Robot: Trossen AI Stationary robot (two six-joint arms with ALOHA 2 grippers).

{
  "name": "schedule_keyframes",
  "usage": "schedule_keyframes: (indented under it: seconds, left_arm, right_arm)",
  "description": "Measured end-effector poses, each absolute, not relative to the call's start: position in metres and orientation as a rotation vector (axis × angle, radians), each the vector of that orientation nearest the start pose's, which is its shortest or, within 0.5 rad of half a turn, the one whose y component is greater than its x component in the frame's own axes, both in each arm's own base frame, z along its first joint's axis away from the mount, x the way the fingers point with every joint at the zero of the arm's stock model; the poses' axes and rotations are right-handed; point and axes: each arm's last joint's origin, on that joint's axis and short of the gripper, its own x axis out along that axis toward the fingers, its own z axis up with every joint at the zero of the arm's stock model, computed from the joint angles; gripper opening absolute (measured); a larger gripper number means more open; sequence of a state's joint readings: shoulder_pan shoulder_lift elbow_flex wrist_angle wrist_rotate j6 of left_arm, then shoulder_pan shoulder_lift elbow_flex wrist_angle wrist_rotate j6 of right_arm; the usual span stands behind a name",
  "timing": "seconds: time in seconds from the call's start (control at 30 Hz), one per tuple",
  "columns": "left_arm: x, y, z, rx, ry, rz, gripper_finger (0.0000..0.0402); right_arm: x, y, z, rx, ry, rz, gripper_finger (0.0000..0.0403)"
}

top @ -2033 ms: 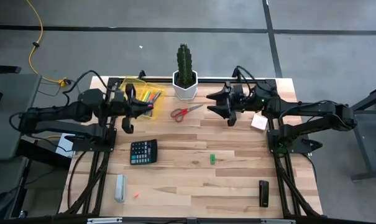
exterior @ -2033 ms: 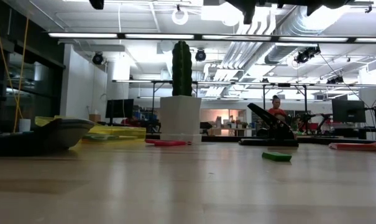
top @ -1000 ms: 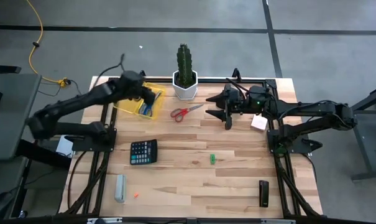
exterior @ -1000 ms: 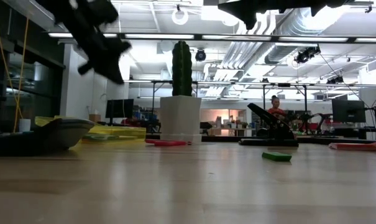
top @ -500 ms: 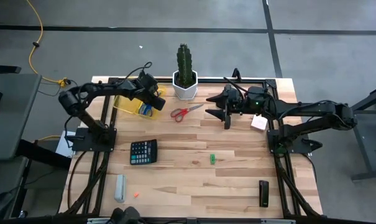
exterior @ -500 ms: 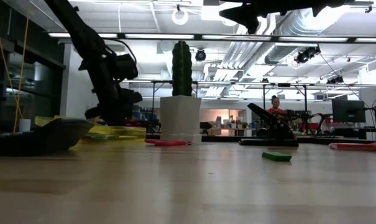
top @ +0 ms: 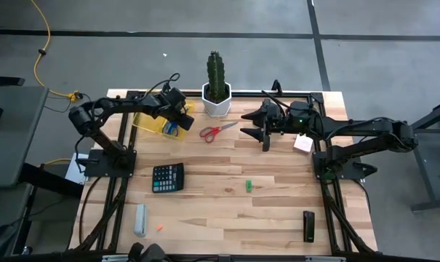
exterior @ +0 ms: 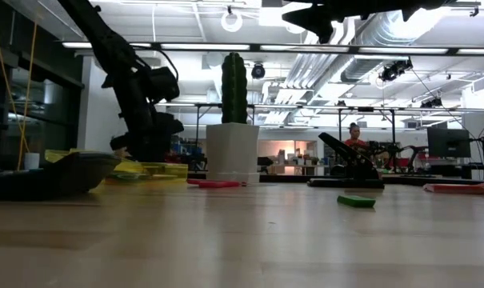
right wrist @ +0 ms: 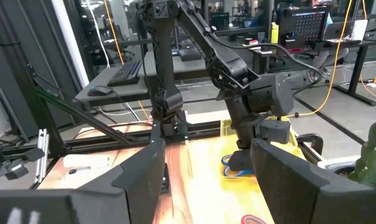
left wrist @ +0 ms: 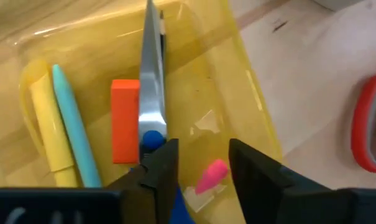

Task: Pack school essentials
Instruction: Put the pink cap eraser into the transparent yellow supply box, then put the green eraser into the transparent yellow supply box

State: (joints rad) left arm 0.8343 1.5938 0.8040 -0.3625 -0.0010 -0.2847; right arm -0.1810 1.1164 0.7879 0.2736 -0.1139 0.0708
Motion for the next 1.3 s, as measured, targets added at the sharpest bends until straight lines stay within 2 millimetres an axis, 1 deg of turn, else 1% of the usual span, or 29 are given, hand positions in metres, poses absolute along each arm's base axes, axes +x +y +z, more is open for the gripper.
schedule_keyframes:
  seconds: [0.1,0.17,0.27,0.37,0.43,0.53,0.6,0.67,0.73,0.8,0.87,0.97,1.1,1.3]
  left_arm:
    - [0.188,0.208,0.157,-0.704,0.956,0.895,0.0159]
    - [0.187,0.209,0.171,-0.689,0.924,0.902,0.0172]
    - [0.187,0.212,0.207,-0.615,0.819,0.887,0.0185]
    - [0.185,0.207,0.250,-0.530,0.674,0.856,0.0192]
    - [0.184,0.198,0.282,-0.464,0.528,0.813,0.0192]
    - [0.179,0.175,0.322,-0.374,0.296,0.727,0.0190]
    - [0.177,0.156,0.344,-0.316,0.160,0.655,0.0186]
    - [0.173,0.135,0.360,-0.250,0.046,0.557,0.0182]
    - [0.171,0.115,0.368,-0.201,-0.033,0.466,0.0179]
    - [0.171,0.097,0.369,-0.178,-0.086,0.383,0.0176]
    - [0.173,0.081,0.363,-0.168,-0.121,0.306,0.0173]
    - [0.178,0.064,0.348,-0.172,-0.141,0.241,0.0170]
    - [0.184,0.050,0.335,-0.142,-0.156,0.229,0.0170]
    - [0.185,0.044,0.335,-0.085,-0.156,0.239,0.0170]
  right_arm:
    - [0.248,-0.042,0.313,0.079,0.052,-0.069,0.0232]
    - [0.248,-0.042,0.313,0.079,0.052,-0.069,0.0232]
    - [0.248,-0.042,0.313,0.079,0.052,-0.069,0.0232]
    - [0.248,-0.042,0.313,0.079,0.052,-0.069,0.0232]
    - [0.248,-0.042,0.313,0.079,0.051,-0.069,0.0232]
    - [0.248,-0.042,0.314,0.079,0.039,-0.068,0.0232]
    - [0.248,-0.042,0.315,0.096,0.029,-0.067,0.0232]
    - [0.248,-0.042,0.316,0.108,0.021,-0.067,0.0232]
    - [0.248,-0.042,0.317,0.108,0.015,-0.064,0.0232]
    - [0.248,-0.042,0.317,0.107,0.014,-0.060,0.0232]
    - [0.248,-0.042,0.317,0.107,0.014,-0.060,0.0232]
    - [0.248,-0.042,0.317,0.107,0.014,-0.061,0.0232]
    - [0.248,-0.042,0.317,0.107,0.014,-0.060,0.0232]
    - [0.248,-0.042,0.317,0.126,0.013,-0.061,0.0232]
